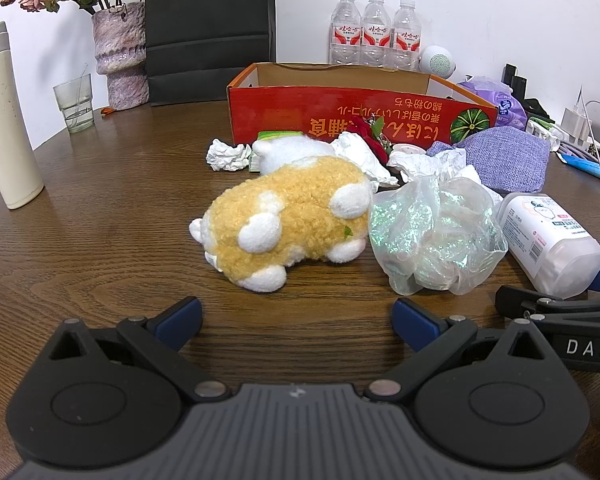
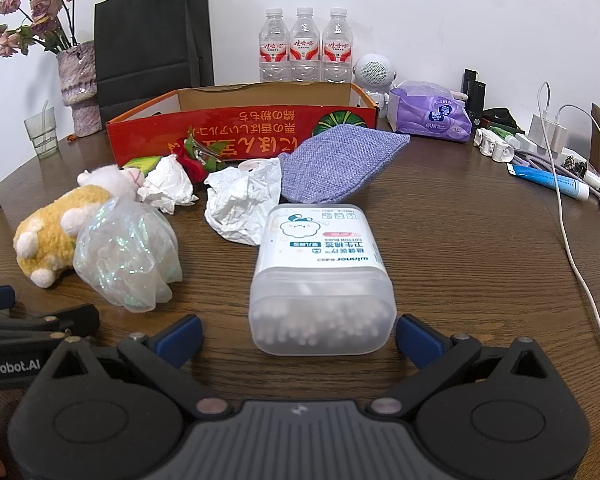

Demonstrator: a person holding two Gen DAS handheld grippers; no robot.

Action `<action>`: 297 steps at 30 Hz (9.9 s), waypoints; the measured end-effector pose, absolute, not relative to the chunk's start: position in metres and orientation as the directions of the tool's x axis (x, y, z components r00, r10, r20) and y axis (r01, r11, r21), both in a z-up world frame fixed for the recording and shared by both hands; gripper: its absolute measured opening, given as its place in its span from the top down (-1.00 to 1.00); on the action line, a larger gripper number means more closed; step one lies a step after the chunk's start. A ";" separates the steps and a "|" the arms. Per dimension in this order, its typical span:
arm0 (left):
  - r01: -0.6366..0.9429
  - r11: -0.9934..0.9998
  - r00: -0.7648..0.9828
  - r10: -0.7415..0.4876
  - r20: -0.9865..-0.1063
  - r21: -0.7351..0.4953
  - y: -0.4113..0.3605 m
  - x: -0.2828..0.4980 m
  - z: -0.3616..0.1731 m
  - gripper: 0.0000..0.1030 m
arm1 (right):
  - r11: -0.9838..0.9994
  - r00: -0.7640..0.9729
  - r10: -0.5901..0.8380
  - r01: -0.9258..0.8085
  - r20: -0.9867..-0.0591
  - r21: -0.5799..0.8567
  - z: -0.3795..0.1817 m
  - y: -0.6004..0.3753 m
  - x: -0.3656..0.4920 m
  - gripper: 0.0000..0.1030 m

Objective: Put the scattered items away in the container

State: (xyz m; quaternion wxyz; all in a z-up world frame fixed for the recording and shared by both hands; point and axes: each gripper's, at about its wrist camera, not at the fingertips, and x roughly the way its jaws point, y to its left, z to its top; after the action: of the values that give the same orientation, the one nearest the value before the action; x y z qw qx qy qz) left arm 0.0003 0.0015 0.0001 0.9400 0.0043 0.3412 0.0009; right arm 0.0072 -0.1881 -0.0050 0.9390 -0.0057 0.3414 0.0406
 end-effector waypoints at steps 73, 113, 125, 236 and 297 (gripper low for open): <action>0.014 1.000 0.775 0.004 -0.632 0.024 0.006 -0.007 0.001 -1.00 | 0.998 0.762 0.060 -0.067 -0.645 0.014 -0.001 -0.187 0.005 -1.00; 0.229 0.970 0.787 -0.232 -0.571 -0.079 0.036 -0.003 0.021 -0.85 | 0.933 0.771 0.318 -0.357 -0.552 0.040 0.047 -0.187 -0.034 0.53; 0.116 0.992 0.777 -0.125 -0.617 -0.055 0.024 -0.037 0.020 -0.15 | 0.938 0.771 0.291 -0.346 -0.566 0.011 0.037 -0.193 -0.060 -0.06; 0.061 0.997 0.506 0.016 -0.863 0.054 -0.008 0.364 0.122 -0.84 | 0.991 0.420 0.131 -0.032 -0.898 0.130 0.125 -0.199 0.404 -0.39; 0.018 1.000 0.931 -0.017 -0.365 -0.003 0.002 -0.006 0.058 -1.00 | 0.974 0.920 0.222 -0.224 -0.324 0.033 0.068 -0.212 0.013 -0.90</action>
State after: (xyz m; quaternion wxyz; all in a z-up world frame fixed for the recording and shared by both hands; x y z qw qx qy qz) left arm -0.0058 0.0017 0.0579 0.9826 0.0003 0.1858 -0.0089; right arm 0.0125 -0.2117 0.0679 0.9797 -0.0026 0.1652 0.1138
